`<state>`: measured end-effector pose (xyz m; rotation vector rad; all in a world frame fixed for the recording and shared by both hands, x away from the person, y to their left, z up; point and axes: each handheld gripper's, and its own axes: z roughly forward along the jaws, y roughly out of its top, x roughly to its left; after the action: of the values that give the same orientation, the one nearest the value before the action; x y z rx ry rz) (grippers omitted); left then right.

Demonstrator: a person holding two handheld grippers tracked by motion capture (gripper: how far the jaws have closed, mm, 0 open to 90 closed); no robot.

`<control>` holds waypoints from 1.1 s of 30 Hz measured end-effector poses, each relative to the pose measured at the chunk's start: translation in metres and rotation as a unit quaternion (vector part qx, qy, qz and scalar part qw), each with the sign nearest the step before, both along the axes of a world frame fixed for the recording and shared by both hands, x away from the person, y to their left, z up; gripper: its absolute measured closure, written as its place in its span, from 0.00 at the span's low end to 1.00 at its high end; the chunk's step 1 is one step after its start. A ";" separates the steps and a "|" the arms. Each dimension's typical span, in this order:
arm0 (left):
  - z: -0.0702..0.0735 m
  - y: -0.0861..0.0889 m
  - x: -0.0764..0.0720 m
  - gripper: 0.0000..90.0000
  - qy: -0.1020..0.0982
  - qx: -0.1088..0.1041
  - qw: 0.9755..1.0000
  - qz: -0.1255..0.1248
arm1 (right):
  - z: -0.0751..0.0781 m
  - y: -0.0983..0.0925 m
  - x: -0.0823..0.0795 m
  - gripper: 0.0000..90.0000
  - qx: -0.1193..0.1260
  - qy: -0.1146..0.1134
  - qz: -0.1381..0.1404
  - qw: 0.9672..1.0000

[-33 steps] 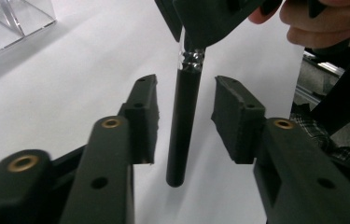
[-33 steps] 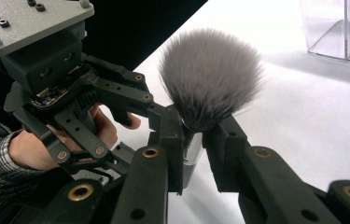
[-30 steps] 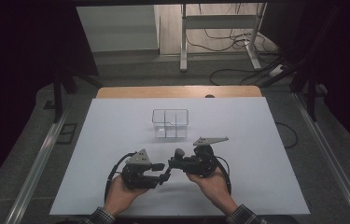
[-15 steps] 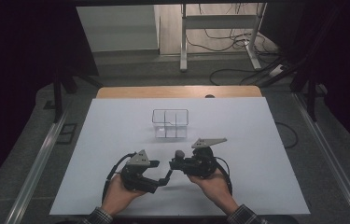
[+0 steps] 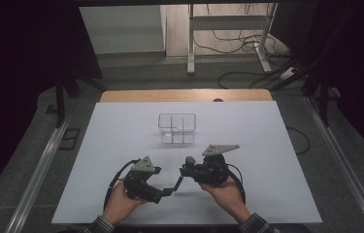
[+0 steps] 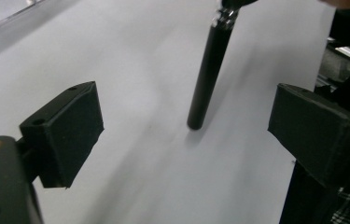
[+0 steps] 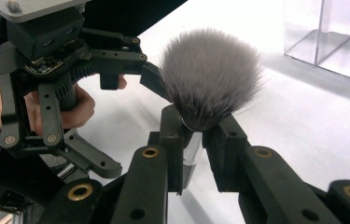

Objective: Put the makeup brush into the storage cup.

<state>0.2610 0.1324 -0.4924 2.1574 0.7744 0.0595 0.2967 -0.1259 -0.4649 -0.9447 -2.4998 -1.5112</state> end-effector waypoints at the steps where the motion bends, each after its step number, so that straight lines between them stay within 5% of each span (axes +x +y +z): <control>1: 0.000 0.000 0.000 0.10 0.001 -0.001 1.000 0.001 | 0.000 -0.001 0.000 0.86 0.000 -0.002 -0.001 1.000; 33: 0.003 0.026 -0.008 0.04 -0.007 0.013 0.999 0.030 | 0.010 -0.026 0.003 0.85 -0.013 -0.036 -0.036 0.999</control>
<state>0.2526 0.1587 -0.4891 2.1562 0.8343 0.1161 0.2999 -0.1517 -0.4550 -1.0117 -2.5660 -1.5647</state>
